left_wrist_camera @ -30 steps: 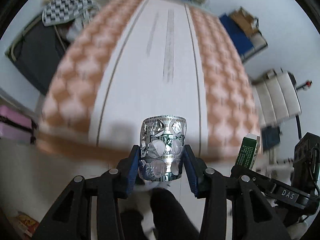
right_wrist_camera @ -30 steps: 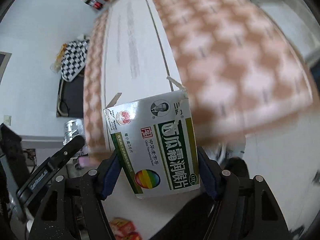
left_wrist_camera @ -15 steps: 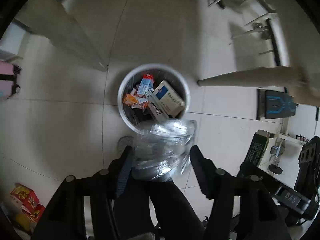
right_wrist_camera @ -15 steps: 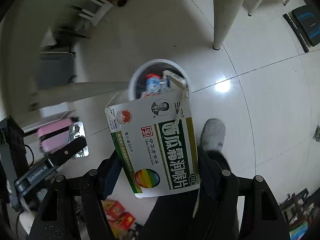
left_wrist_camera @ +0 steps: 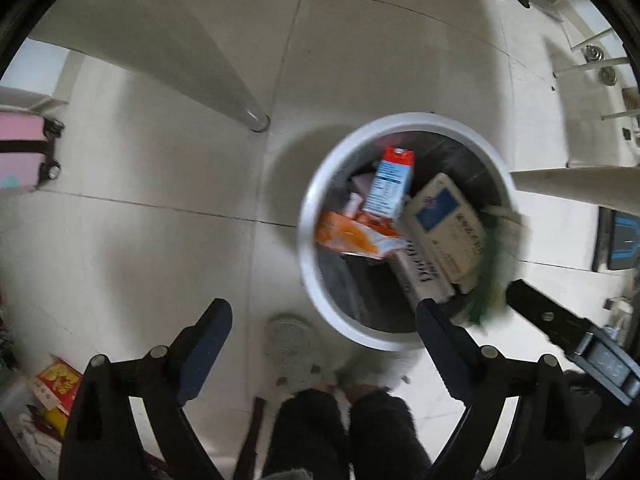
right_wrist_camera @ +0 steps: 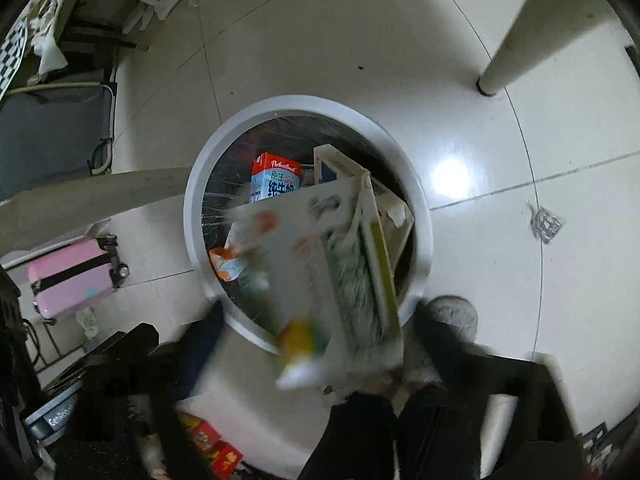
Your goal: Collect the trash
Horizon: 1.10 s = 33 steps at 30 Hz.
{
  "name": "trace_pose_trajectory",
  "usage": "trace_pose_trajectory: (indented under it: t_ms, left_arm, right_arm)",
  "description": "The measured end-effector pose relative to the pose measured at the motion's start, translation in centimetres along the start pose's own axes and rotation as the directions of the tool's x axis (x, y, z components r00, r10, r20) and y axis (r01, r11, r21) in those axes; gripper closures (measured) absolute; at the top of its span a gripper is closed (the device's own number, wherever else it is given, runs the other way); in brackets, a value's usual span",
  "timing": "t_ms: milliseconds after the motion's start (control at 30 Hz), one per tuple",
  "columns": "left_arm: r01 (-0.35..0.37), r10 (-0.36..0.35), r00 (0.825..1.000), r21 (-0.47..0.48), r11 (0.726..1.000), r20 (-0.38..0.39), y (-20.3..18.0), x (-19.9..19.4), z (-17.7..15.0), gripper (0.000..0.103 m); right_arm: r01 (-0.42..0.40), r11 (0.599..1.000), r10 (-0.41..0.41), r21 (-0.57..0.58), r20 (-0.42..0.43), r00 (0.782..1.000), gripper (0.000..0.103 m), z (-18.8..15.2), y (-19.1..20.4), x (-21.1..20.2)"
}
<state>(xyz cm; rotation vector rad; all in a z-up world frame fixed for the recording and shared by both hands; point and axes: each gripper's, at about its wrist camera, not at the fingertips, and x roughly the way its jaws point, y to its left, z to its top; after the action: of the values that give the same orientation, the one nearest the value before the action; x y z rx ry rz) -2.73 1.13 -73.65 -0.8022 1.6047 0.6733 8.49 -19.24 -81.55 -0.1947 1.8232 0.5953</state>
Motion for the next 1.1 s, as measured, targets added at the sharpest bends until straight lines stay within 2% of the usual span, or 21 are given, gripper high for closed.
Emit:
trace_pose_trajectory:
  t_ms: [100, 233, 367, 467, 800, 967, 1100]
  left_arm:
    - [-0.067, 0.067, 0.998, 0.023, 0.997, 0.022, 0.5, -0.9, -0.8, 0.009]
    - [-0.102, 0.099, 0.993, 0.050, 0.994, 0.058, 0.4, -3.8, -2.4, 0.009]
    - [-0.104, 0.100, 0.992, 0.053, 0.993, 0.078, 0.1, -7.8, -4.3, 0.009]
    - [-0.099, 0.093, 0.991, 0.066, 0.993, 0.100, -0.6, -12.0, -5.9, 0.009]
    - [-0.022, 0.004, 0.982, 0.095, 0.995, 0.187, -2.2, -30.0, -11.6, 0.009]
    - [0.058, -0.084, 0.971, 0.119, 0.991, 0.222, -1.8, -38.7, -14.3, 0.009]
    - [0.113, -0.147, 0.959, 0.148, 0.983, 0.243, -1.4, -43.9, -16.2, 0.009]
  right_arm:
    - [0.085, 0.995, -0.083, -0.051, 0.035, 0.996, 0.000, -0.8, 0.6, -0.7]
    - [0.199, 0.975, -0.191, -0.103, 0.083, 0.978, 0.000, -2.4, 1.3, -3.3]
    - [0.258, 0.958, -0.246, -0.123, 0.106, 0.963, 0.000, -4.8, 2.1, -7.7]
    - [0.281, 0.951, -0.264, -0.128, 0.133, 0.955, 0.000, -6.9, 3.0, -13.0]
    - [0.253, 0.951, -0.217, -0.177, 0.197, 0.956, 0.000, -14.1, 7.9, -33.1]
    - [0.187, 0.959, -0.145, -0.212, 0.202, 0.969, 0.000, -18.0, 9.9, -42.6]
    - [0.131, 0.961, -0.079, -0.243, 0.212, 0.974, 0.000, -21.1, 11.2, -49.5]
